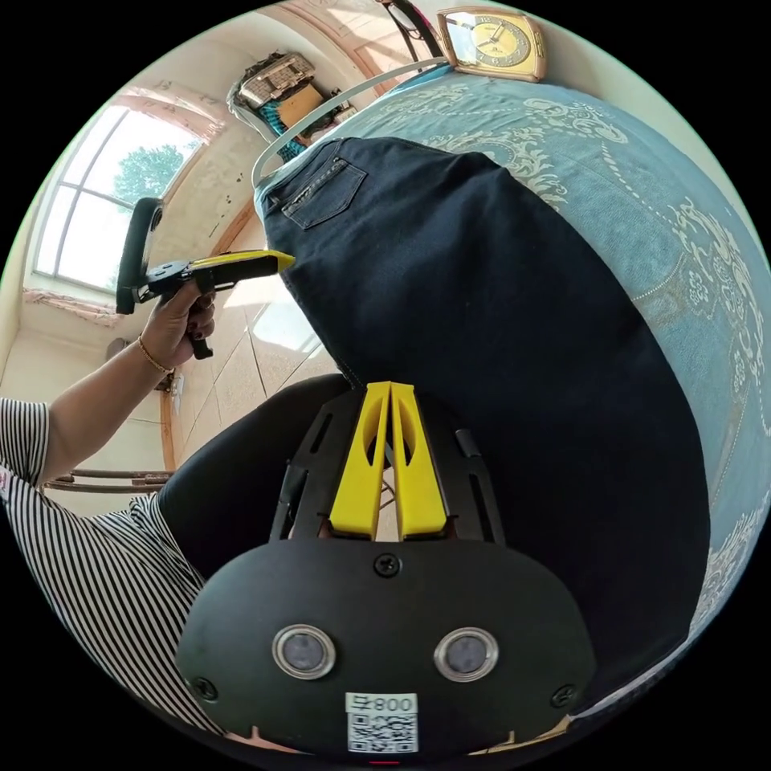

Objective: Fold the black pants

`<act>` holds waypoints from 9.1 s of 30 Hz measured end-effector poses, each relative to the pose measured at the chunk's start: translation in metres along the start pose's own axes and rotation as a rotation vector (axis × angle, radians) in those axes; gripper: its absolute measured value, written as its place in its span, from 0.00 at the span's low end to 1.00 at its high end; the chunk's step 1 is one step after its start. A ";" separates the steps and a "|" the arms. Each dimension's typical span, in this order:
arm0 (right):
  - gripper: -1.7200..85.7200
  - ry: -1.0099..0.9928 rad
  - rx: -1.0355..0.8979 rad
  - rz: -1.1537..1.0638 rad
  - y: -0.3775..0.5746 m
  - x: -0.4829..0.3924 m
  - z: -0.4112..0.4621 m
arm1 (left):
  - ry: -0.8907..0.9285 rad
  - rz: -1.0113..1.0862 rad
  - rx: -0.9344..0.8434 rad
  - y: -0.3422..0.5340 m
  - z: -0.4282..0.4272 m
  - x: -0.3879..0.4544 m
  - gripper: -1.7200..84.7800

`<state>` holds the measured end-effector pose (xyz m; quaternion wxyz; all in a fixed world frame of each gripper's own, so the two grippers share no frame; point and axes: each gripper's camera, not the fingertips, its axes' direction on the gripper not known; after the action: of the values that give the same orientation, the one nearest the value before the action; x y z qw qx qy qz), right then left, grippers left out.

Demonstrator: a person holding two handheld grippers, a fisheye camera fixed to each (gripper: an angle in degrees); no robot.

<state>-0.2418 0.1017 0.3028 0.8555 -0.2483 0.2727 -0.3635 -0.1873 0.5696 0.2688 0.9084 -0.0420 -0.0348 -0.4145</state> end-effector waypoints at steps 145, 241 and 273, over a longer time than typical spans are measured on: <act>0.06 -0.358 0.130 0.172 -0.075 -0.053 -0.004 | 0.527 0.261 -0.043 -0.191 0.291 0.048 0.06; 0.06 -0.599 0.505 0.678 0.237 0.189 -0.078 | 0.055 1.024 0.028 -0.013 -0.181 0.544 0.17; 0.11 -0.766 0.466 0.733 0.211 0.358 -0.083 | -0.036 0.855 0.176 -0.059 -0.320 0.532 0.06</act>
<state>0.0176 -0.0591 0.0084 0.9953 -0.0563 -0.0754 0.0221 0.1253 0.0984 0.0054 0.9977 0.0178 -0.0652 0.0043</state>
